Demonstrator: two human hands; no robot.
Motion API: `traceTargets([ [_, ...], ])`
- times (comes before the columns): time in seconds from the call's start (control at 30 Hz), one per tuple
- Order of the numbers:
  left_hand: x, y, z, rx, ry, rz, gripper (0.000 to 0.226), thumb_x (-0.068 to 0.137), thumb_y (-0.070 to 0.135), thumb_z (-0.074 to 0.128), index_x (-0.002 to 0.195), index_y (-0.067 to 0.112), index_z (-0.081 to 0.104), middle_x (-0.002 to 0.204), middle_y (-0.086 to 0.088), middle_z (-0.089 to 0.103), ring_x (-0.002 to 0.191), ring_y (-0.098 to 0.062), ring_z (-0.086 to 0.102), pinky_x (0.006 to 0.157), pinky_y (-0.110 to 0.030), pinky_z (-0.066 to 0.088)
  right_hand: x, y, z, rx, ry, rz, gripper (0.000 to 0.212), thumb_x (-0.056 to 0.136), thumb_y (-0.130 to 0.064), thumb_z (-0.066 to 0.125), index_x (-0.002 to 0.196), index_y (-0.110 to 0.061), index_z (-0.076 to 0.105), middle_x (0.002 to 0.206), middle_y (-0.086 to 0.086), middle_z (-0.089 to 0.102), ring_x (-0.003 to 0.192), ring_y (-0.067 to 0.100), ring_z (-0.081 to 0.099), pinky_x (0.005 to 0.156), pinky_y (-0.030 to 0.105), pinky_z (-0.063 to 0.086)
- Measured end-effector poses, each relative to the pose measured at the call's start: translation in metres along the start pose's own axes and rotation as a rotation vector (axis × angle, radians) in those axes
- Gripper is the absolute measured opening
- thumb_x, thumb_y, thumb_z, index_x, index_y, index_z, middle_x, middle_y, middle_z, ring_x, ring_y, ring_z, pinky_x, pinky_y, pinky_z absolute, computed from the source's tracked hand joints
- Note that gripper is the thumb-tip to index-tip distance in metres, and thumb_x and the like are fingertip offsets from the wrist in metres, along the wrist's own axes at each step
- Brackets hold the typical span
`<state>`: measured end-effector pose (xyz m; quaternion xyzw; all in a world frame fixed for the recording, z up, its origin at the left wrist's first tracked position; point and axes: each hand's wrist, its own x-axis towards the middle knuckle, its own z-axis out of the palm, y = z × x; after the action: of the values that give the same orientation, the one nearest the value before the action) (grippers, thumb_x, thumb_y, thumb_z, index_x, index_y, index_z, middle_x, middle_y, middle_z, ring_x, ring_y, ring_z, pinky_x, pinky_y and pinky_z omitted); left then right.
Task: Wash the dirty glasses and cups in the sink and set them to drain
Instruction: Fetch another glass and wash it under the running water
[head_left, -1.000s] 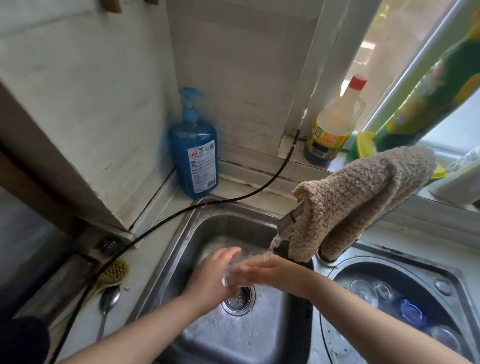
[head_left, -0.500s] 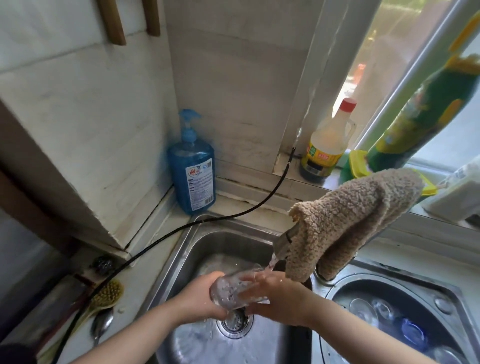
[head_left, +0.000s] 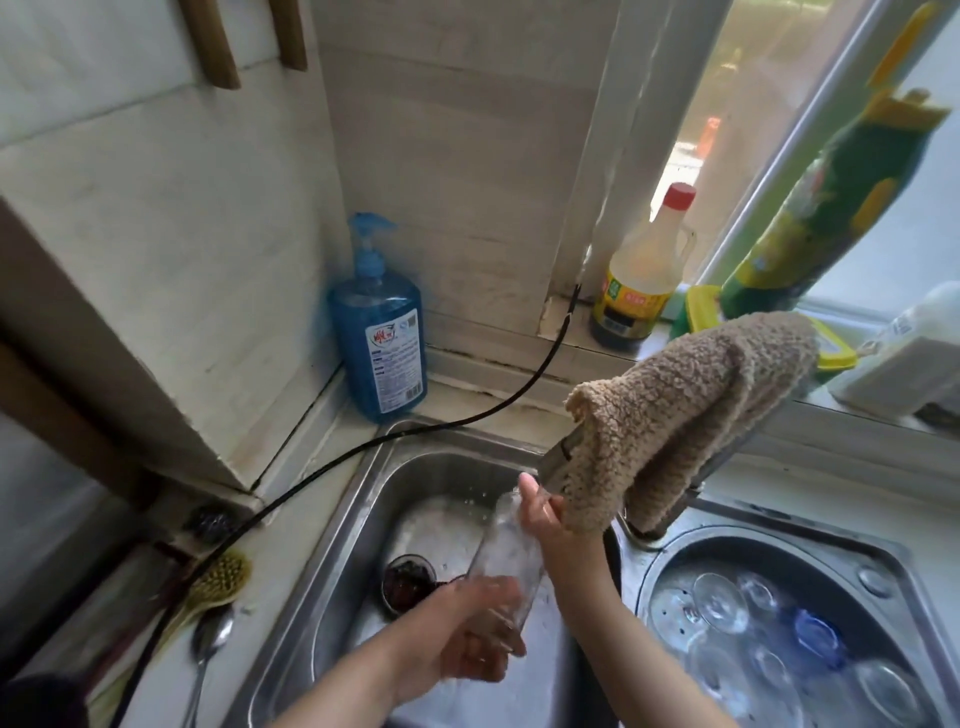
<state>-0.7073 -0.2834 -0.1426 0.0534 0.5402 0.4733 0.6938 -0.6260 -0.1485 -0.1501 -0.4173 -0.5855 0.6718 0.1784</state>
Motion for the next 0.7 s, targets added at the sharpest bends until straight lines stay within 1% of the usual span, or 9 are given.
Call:
traceTargets([
  [0.07,-0.009,0.003,-0.004,-0.112,-0.138,-0.093,0.049,0.060,0.053,0.078,0.083,0.010,0.072,0.070,-0.016,0.065,0.050,-0.021,0.056,0.053,-0.026,0.048,-0.001,-0.002,-0.002,-0.010,-0.011,-0.028,0.024,0.096,-0.027,0.052,0.075,-0.018,0.059,0.068,-0.009,0.059,0.059,-0.003,0.055,0.054,0.003,0.042],
  [0.17,-0.011,0.001,-0.010,-0.294,-0.150,-0.199,0.064,0.073,0.063,0.060,0.086,0.002,0.073,0.062,-0.013,0.060,0.043,-0.018,0.053,0.048,-0.023,0.046,0.000,0.007,-0.006,0.043,-0.001,0.031,0.031,0.093,-0.020,0.057,0.064,-0.011,0.055,0.055,-0.002,0.053,0.052,0.009,0.051,0.054,0.013,0.044],
  [0.27,-0.012,-0.003,-0.010,-0.380,-0.148,-0.245,0.070,0.070,0.065,0.059,0.089,-0.001,0.070,0.062,-0.014,0.062,0.043,-0.019,0.058,0.048,-0.023,0.048,-0.004,0.017,-0.002,-0.024,-0.036,0.154,0.036,0.090,-0.034,0.060,0.063,-0.011,0.063,0.061,-0.001,0.057,0.064,0.014,0.054,0.071,0.027,0.048],
  [0.33,-0.013,-0.004,-0.008,-0.419,-0.143,-0.276,0.067,0.068,0.064,0.063,0.084,-0.001,0.068,0.066,-0.016,0.063,0.047,-0.022,0.061,0.049,-0.025,0.051,-0.003,0.018,-0.001,-0.001,-0.054,0.243,0.036,0.090,-0.038,0.059,0.087,-0.003,0.068,0.081,0.006,0.061,0.081,0.022,0.059,0.084,0.037,0.052],
  [0.4,-0.014,-0.002,-0.007,-0.450,-0.125,-0.307,0.066,0.068,0.063,0.065,0.081,-0.002,0.066,0.068,-0.018,0.065,0.049,-0.024,0.064,0.049,-0.027,0.054,-0.004,0.015,-0.001,0.031,-0.102,0.282,0.036,0.091,-0.038,0.058,0.102,-0.004,0.065,0.098,0.008,0.064,0.094,0.021,0.062,0.081,0.032,0.054],
  [0.5,-0.013,-0.001,-0.005,-0.460,-0.136,-0.307,0.069,0.066,0.063,0.066,0.077,-0.005,0.065,0.070,-0.020,0.065,0.051,-0.026,0.065,0.048,-0.030,0.056,-0.004,0.015,0.005,0.052,-0.111,0.363,0.036,0.088,-0.045,0.061,0.102,-0.011,0.063,0.109,0.009,0.063,0.100,0.024,0.062,0.074,0.030,0.054],
  [0.57,-0.013,-0.002,-0.002,-0.458,-0.141,-0.310,0.072,0.066,0.066,0.065,0.078,-0.006,0.065,0.073,-0.021,0.065,0.053,-0.028,0.065,0.049,-0.032,0.056,-0.007,0.011,0.012,0.051,-0.089,0.421,0.036,0.088,-0.044,0.062,0.103,-0.011,0.060,0.106,0.007,0.061,0.099,0.024,0.062,0.068,0.029,0.054],
  [0.63,-0.012,-0.004,-0.001,-0.408,-0.122,-0.276,0.075,0.068,0.069,0.061,0.080,-0.005,0.064,0.079,-0.022,0.064,0.061,-0.030,0.066,0.055,-0.034,0.057,-0.005,0.010,0.016,0.050,-0.044,0.387,0.035,0.087,-0.040,0.064,0.101,-0.008,0.061,0.096,0.006,0.062,0.086,0.018,0.064,0.059,0.025,0.053],
  [0.7,-0.011,-0.005,-0.001,-0.241,-0.056,-0.186,0.073,0.070,0.072,0.059,0.084,0.001,0.066,0.087,-0.019,0.066,0.074,-0.029,0.067,0.064,-0.035,0.056,-0.006,0.005,0.013,0.033,0.028,0.242,0.021,0.088,-0.030,0.066,0.079,-0.012,0.060,0.073,-0.004,0.061,0.066,0.007,0.058,0.053,0.019,0.047],
])
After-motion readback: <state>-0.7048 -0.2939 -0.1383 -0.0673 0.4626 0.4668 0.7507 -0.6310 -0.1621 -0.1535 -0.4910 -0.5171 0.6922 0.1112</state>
